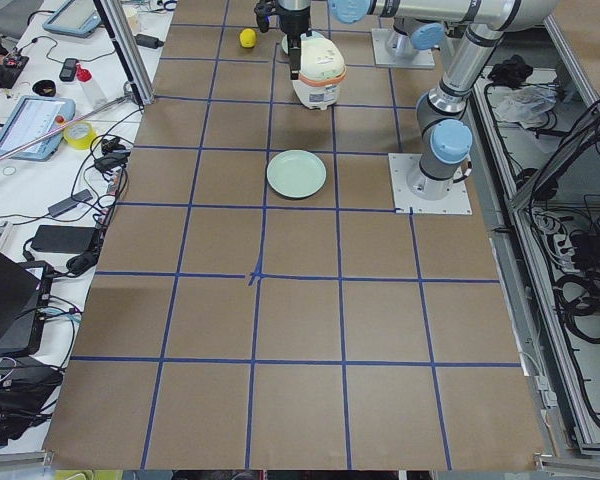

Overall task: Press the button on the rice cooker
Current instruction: 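Press down on the green button atop the rice cooker with the right gripper, then lift the right gripper away as the rice cooker lid pops open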

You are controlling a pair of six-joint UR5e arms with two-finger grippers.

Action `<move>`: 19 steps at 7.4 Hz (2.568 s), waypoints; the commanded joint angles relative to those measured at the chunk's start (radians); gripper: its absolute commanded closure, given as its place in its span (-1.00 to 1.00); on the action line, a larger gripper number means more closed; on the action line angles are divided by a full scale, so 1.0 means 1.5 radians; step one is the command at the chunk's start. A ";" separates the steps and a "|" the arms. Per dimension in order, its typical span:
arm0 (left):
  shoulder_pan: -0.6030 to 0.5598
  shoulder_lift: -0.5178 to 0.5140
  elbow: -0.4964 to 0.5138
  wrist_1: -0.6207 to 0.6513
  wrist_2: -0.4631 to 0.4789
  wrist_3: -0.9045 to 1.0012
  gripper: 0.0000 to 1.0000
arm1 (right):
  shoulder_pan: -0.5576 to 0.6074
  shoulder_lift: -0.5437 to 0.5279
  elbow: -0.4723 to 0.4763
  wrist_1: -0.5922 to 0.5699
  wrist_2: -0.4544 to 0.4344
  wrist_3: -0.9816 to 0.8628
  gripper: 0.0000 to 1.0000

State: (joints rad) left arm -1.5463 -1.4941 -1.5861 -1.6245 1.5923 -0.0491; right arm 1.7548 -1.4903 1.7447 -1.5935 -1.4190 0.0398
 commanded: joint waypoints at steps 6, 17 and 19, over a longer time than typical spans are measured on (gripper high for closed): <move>0.000 0.000 0.000 0.000 0.000 0.000 -1.00 | 0.000 0.018 0.011 0.001 0.002 -0.002 0.91; 0.000 0.000 0.000 0.000 0.000 0.000 -1.00 | -0.051 0.005 -0.240 0.131 -0.015 0.095 -1.00; 0.000 0.000 0.000 0.000 0.000 0.000 -1.00 | -0.099 0.004 -0.243 0.132 -0.054 0.087 -1.00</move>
State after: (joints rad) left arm -1.5462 -1.4941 -1.5861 -1.6245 1.5923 -0.0491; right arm 1.6461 -1.4843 1.3869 -1.3950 -1.4558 0.1762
